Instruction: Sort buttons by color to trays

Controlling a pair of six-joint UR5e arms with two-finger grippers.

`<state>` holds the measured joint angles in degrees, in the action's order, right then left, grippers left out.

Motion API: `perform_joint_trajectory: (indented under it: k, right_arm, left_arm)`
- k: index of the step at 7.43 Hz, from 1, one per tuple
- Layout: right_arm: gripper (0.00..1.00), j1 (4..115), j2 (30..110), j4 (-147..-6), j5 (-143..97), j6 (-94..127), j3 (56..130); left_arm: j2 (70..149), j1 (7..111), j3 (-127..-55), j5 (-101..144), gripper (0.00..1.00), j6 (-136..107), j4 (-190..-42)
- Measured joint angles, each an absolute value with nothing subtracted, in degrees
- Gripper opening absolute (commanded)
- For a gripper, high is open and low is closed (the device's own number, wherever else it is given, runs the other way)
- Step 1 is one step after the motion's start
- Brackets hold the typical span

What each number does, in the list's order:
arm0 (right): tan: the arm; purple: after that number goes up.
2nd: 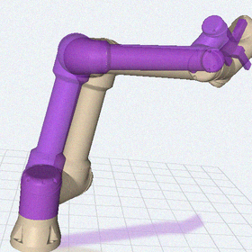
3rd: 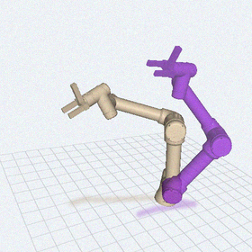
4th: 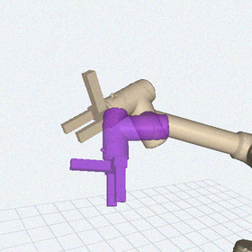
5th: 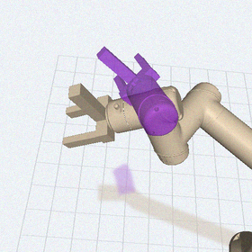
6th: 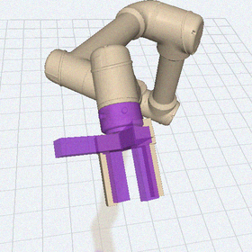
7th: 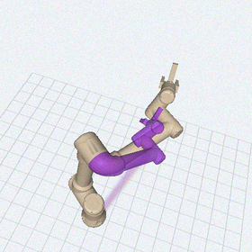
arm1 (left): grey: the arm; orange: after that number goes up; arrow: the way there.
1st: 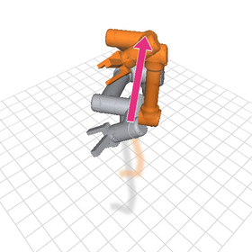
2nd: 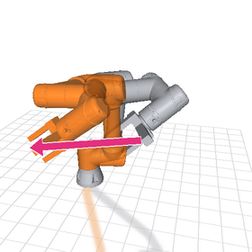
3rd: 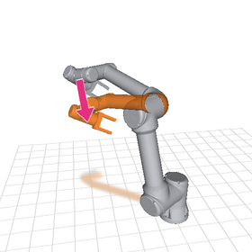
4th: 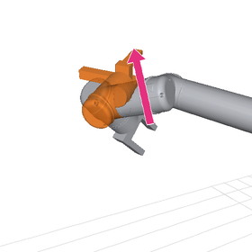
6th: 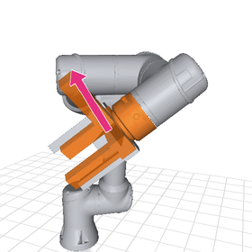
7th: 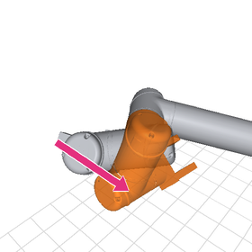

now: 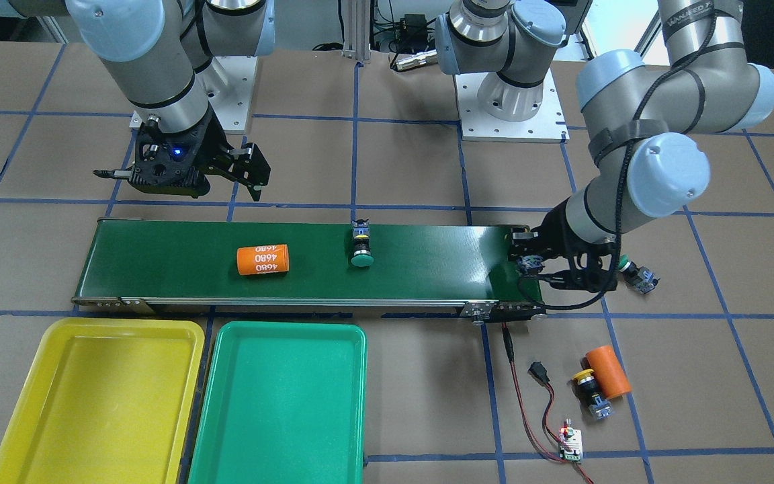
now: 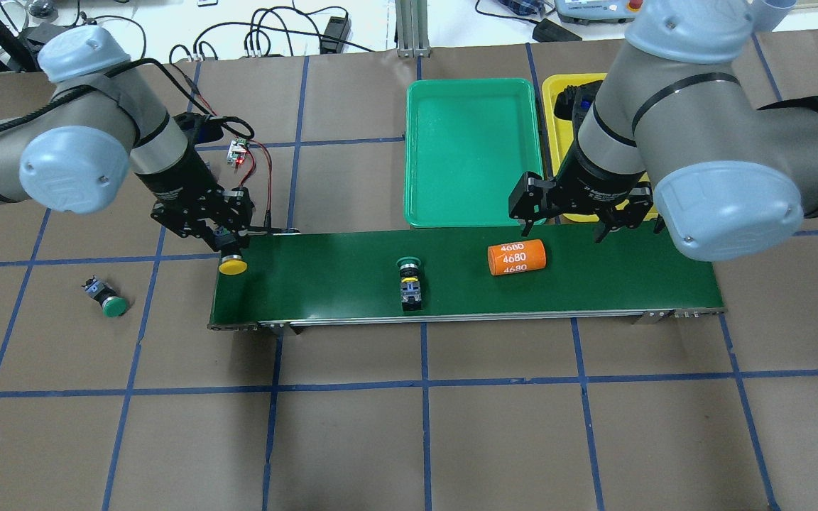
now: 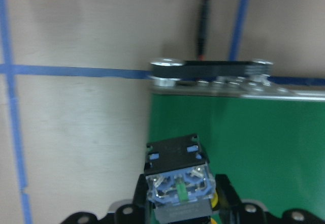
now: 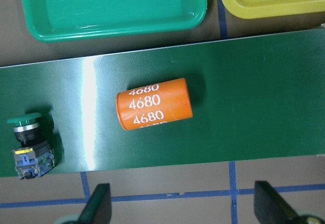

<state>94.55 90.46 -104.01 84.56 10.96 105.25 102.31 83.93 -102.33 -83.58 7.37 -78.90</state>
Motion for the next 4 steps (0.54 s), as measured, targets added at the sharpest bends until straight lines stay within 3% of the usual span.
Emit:
perform_joint_trajectory:
  k: [1,2,3,4]
  right_arm:
    - [1.00,95.38,89.90,-105.21,84.78,12.49,105.27]
    - [1.00,96.69,88.97,-106.74,85.06,14.38,105.31]
    - [1.00,98.34,87.50,-108.91,85.18,16.81,105.35]
    - [1.00,100.25,85.22,-111.75,85.27,19.64,105.36]
  left_arm:
    - [102.15,85.59,-104.16,-83.37,0.00,6.76,-78.48]
    - [102.17,86.32,-105.82,-83.37,0.38,5.95,-78.21]
    - [102.53,86.62,-106.70,-83.47,0.99,5.48,-78.10]
    - [102.90,86.85,-107.03,-83.64,1.00,4.81,-77.79]
